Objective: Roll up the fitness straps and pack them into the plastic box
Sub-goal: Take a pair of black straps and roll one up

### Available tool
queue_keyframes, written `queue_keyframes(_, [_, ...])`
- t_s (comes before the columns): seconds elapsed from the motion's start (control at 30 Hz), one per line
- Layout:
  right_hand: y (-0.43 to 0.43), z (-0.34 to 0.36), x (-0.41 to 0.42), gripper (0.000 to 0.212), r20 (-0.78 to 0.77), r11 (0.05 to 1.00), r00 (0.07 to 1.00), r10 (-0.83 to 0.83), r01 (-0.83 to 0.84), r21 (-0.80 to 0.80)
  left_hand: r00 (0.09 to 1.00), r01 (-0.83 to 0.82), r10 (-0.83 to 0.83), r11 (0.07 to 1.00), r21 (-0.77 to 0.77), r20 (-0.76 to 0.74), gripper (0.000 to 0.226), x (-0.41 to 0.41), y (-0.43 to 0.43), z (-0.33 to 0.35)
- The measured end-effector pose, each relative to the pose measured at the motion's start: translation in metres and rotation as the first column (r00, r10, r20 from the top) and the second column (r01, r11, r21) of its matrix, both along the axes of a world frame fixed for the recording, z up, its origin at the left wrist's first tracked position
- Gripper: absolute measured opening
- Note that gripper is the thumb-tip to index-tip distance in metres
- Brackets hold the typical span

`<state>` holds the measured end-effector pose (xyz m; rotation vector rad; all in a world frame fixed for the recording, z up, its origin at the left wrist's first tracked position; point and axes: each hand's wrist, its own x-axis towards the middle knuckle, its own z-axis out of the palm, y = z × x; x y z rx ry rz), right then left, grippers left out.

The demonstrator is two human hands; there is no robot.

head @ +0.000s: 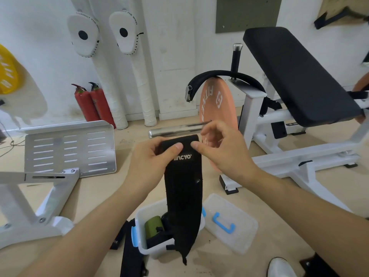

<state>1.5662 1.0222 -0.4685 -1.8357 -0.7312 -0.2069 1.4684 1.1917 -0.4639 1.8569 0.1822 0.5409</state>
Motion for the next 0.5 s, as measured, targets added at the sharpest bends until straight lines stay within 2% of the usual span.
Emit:
queue_keyframes(0.07, [0.002,-0.002,-0.007,0.018,-0.043,0.996,0.998,-0.045,0.048,0.073,0.992,-0.121,0.122,0.992,-0.048,0.017,0.005,0.002,0.002,-0.002])
queue_keyframes(0.13, [0.006,-0.004,-0.018,0.021,-0.196,0.986,0.973,0.119,-0.093,0.138,0.977,-0.198,0.201,0.979,-0.052,0.072,0.005,0.002,0.001,-0.002])
queue_keyframes(0.2, [0.01,-0.005,-0.027,0.037,-0.323,0.953,0.908,0.268,-0.202,0.224,0.969,-0.21,0.213,0.977,-0.039,0.123,0.009,0.001,-0.003,-0.002])
queue_keyframes(0.3, [0.013,-0.004,-0.032,0.051,-0.444,0.872,0.786,0.43,-0.235,0.428,0.98,-0.121,0.128,0.991,-0.06,0.153,0.012,-0.002,-0.01,0.0])
queue_keyframes(0.37, [0.011,-0.004,-0.03,0.058,-0.461,0.836,0.734,0.499,-0.267,0.48,0.989,-0.023,0.039,0.994,-0.111,0.144,0.015,-0.005,-0.013,0.003])
queue_keyframes(0.43, [0.01,-0.004,-0.028,0.056,-0.437,0.832,0.742,0.509,-0.294,0.471,0.992,0.057,-0.038,0.986,-0.158,0.12,0.026,-0.007,-0.014,0.004])
queue_keyframes(0.5, [0.008,-0.003,-0.027,0.051,-0.413,0.863,0.79,0.453,-0.271,0.427,0.993,0.082,-0.065,0.982,-0.168,0.103,0.029,-0.009,-0.013,0.004])
